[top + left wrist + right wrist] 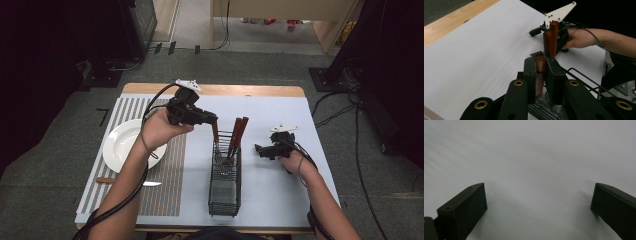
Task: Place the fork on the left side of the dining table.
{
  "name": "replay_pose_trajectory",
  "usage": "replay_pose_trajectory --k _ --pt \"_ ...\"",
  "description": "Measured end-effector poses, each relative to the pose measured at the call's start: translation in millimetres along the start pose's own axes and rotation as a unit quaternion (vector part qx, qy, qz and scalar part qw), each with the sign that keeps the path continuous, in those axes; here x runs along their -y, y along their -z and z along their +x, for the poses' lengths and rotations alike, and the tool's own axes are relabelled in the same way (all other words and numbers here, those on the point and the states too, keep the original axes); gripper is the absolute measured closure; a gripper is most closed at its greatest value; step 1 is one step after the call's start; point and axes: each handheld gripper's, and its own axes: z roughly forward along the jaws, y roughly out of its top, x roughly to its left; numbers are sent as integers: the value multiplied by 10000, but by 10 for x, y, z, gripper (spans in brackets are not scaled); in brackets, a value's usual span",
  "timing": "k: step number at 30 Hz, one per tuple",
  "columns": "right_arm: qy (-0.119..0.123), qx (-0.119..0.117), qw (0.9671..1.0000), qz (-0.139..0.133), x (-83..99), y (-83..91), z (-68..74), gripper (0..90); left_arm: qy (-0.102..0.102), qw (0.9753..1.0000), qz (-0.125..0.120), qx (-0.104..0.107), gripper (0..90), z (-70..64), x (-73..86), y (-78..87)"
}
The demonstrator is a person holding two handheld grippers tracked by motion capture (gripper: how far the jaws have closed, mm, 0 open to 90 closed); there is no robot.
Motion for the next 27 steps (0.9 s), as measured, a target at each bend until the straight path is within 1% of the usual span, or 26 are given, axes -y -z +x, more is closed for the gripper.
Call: replay_pose_trajectory --k 3,4,5,6,7,8,11,14,17,23,26,27 --pt "2 -1 10000 3 0 1 0 0 -120 9998 -35 -122 817 -37 -14 33" --pt "2 -1 10000 3 0 1 0 0 -120 9998 -35 -122 817 -37 -14 33" --pt "-1 -1 10000 3 0 1 0 0 -108 9999 -109 -49 817 -49 -23 65" --pt "-1 -1 10000 3 0 1 0 0 -117 9998 -131 -29 817 -55 -28 80" --pt "0 -1 10000 3 0 1 0 0 -117 9998 -131 -29 817 -55 -28 80" --pt "0 0 10000 3 0 1 0 0 -173 9997 -151 -67 817 -81 -38 112" --pt "0 0 10000 3 0 0 1 0 -200 9995 -222 -103 817 -113 -53 168" --pt "1 0 10000 4 0 1 0 0 -225 9990 -349 -153 817 -143 -67 238" --pt "0 0 10000 1 0 0 1 0 -252 9986 -450 -118 816 -173 -76 306" --pt "-2 3 10000 0 0 0 1 0 -304 9976 -603 -172 817 -227 -95 420" --pt "-2 2 10000 0 0 0 1 0 -297 9973 -655 -160 817 -235 -98 456" --pt "-2 3 10000 0 0 0 1 0 -301 9971 -696 -111 817 -242 -100 497"
